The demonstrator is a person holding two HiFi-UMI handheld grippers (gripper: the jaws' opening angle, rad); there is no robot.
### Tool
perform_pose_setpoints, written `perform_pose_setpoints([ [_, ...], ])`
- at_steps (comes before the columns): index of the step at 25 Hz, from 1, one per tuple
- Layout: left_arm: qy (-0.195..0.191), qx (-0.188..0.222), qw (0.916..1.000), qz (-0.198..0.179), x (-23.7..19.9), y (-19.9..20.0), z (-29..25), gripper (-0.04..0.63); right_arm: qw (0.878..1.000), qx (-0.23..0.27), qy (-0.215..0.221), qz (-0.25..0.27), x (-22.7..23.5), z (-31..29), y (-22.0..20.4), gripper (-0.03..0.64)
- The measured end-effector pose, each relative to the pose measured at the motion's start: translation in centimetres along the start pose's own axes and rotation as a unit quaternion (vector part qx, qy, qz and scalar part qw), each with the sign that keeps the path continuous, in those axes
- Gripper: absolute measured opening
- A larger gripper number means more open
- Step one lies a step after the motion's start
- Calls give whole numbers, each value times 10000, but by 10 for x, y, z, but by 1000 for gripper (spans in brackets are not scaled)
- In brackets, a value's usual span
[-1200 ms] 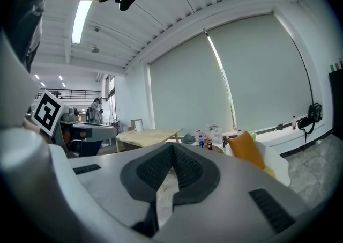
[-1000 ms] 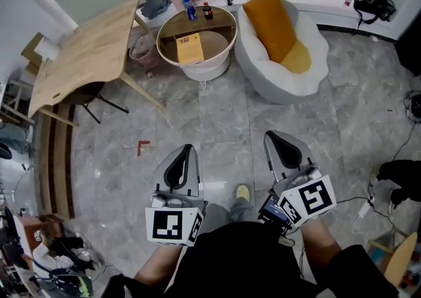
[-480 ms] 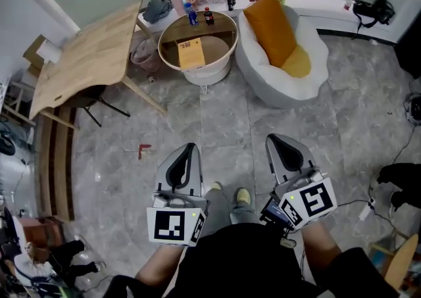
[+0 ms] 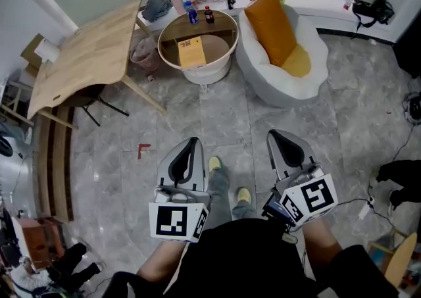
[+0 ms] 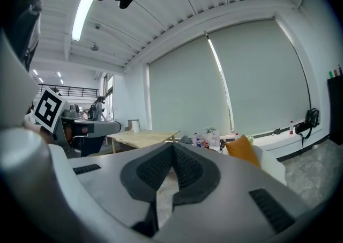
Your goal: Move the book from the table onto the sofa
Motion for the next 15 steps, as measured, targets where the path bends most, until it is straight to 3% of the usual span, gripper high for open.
perform_pose_setpoints([
  [15,4,52,9999,86,-62,-7,-46,2,9999,-56,30,128,-2,-79,15,6],
])
Point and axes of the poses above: the fingertips, and each gripper's own axes: z backward along the fingers, x to its right, y out of its top, the point moved 1 cm from there along z, backward along the fingers, and after that the axes turned 8 degrees about -z, right-handed, at the moved point
